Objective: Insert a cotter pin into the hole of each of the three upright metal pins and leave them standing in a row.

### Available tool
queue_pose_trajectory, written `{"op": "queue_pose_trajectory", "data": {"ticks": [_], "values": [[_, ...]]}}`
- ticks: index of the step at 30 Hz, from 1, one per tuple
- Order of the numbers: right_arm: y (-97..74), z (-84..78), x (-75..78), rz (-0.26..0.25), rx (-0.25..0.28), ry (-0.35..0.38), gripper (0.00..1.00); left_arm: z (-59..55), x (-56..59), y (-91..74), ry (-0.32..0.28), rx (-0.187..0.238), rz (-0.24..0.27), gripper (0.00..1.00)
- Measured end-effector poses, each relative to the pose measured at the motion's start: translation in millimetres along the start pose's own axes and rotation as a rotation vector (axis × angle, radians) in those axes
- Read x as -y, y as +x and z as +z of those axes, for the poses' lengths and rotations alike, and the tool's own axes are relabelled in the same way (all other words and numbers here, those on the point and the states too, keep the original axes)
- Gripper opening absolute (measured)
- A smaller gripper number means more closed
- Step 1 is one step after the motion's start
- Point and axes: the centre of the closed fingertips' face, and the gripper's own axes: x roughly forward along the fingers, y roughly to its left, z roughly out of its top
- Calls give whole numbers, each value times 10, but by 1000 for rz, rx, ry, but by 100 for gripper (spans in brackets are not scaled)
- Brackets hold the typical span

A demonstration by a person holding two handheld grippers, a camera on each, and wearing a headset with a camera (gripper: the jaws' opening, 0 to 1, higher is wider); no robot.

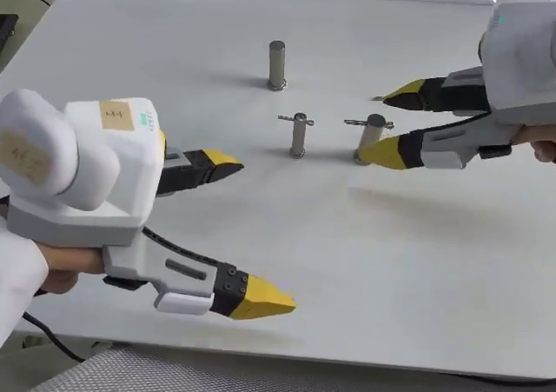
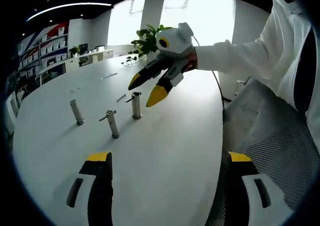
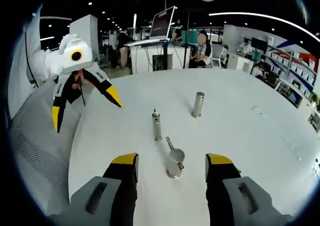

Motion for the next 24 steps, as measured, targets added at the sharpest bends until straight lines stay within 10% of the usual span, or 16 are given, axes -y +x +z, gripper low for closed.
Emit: {"op": "queue_pose_trajectory", "data": {"ticks": [9,16,21,24], "values": [[-270,34,-179,-54,104,205,78,287,-373,-56,-12,62,66,99],[-386,-41,-296,-77,78,268,97,570,-666,-81,-49,157,103,97],[-478,-144,-391,-127,-5,239,98,1016,-999,-107,-84,315,185,99],[-500,-123,-461,-117,10,265,98,1081,-1146,-82,-76,319,214,97]]}}
